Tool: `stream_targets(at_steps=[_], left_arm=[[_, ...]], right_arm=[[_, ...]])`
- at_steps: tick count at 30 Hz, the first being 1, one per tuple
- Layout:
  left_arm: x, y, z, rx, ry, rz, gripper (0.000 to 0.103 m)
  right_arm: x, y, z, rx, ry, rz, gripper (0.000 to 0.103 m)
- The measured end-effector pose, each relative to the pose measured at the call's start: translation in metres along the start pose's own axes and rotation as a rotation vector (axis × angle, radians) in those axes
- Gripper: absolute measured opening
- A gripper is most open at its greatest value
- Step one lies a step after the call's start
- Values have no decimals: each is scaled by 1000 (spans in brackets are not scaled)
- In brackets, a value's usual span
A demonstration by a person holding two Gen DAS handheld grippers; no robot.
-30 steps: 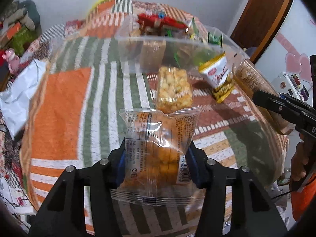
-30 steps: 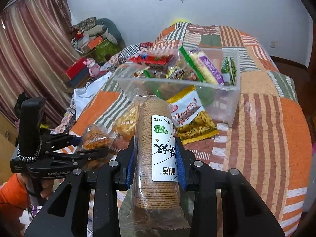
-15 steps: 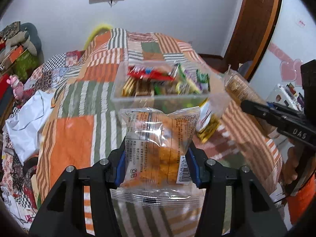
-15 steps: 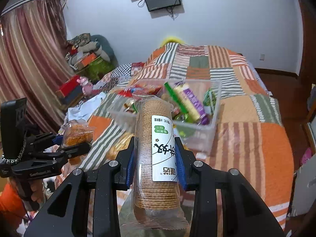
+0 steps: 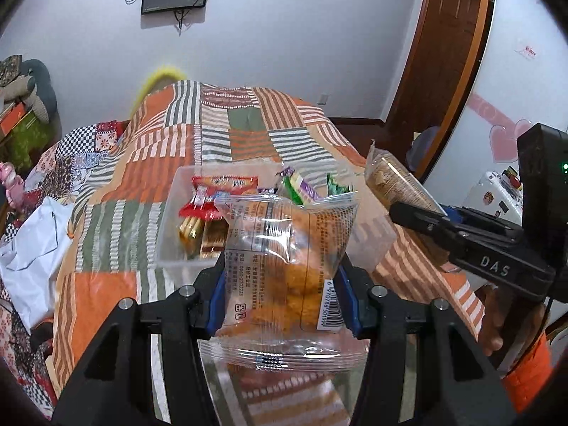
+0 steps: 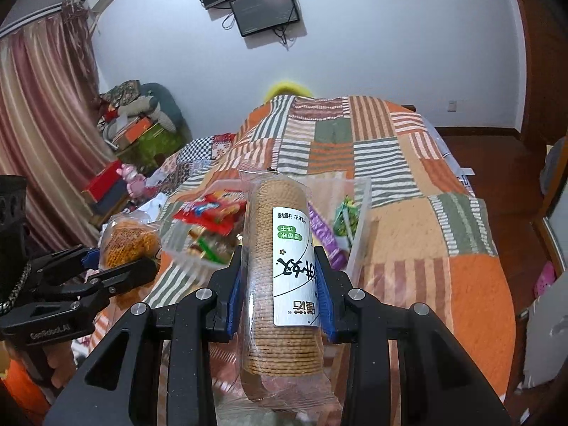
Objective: Organize snacks
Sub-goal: 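Lift the orange bag with the left tool while the right carries the cracker roll over the box, then lower both held snacks into the box and open both tools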
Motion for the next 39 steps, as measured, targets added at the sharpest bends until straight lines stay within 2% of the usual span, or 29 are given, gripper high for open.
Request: stream_targets(at_steps=[9,19,28,33,39], left_arm=[[-25,-2,32,17,10,-23,52],[-44,1,75,-3,23,-29,52],[-60,8,104,-19,27,-78,52],[-66,15,119,-48,35,-108,53],[-65,18,122,-46,53,-123,54]], right_arm=[[-14,-9,20,19,-1,9,32],[-23,-20,43,51,9,7,32],[-27,-31,69,54,47,36,32],[-31,-27,72,26,54,33,32],[-37,-20,68,65,41,-26,32]])
Point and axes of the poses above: each gripper's, at about its wrist camera, not at the fingertips, and z roughly the way its jaws point, y to its left, x to its underside, the point moved 3 cm from there along z, roughly the way its jaws point, and after that the axes turned 1 degree about -x, right-handed, at the moved point
